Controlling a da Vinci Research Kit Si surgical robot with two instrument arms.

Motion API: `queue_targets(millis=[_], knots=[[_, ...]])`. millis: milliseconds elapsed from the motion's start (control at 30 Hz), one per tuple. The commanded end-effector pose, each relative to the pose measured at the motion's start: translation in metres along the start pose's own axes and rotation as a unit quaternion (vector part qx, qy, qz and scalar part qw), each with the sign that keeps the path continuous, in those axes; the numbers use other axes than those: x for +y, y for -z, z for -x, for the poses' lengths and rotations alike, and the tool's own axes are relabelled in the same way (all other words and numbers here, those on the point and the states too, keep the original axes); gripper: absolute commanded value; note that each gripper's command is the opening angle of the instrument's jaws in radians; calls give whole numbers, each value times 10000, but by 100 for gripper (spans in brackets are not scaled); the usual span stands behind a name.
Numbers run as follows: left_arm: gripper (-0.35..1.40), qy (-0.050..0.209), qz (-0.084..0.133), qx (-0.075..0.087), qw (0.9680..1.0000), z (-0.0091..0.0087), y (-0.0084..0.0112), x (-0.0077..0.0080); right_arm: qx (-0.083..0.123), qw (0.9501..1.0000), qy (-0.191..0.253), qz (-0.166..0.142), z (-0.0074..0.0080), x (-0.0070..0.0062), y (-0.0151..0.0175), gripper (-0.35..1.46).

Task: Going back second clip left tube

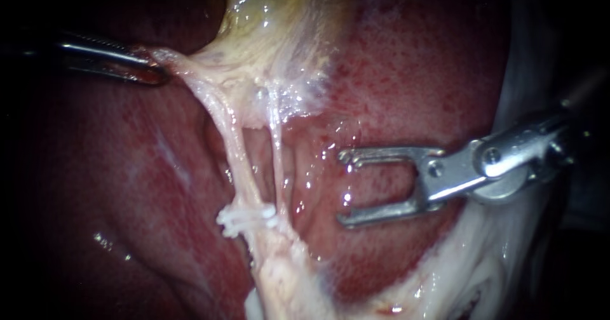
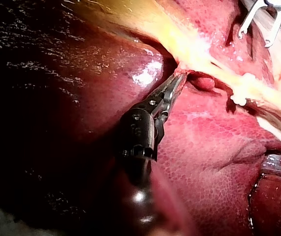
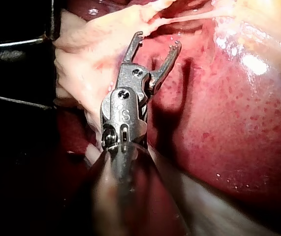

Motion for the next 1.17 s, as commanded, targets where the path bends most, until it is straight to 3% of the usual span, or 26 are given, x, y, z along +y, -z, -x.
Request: queue_targets(millis=[33,333,467,733,1167], knots=[[-35,0,0,0,10000,0,0,0,-10,10000,10,33,0,2,4,50],[-35,-5,-18,3,10000,2,-5,1,-33,10000,54,74,-4,7,24,50],[-35,-24,-84,12,10000,8,-21,0,-32,10000,56,71,-3,6,25,50],[-35,-11,-5,1,10000,23,-55,-12,-28,10000,57,53,-3,6,26,50],[-35,-17,5,0,10000,25,-58,-14,-16,10000,59,6,-3,5,27,50]])
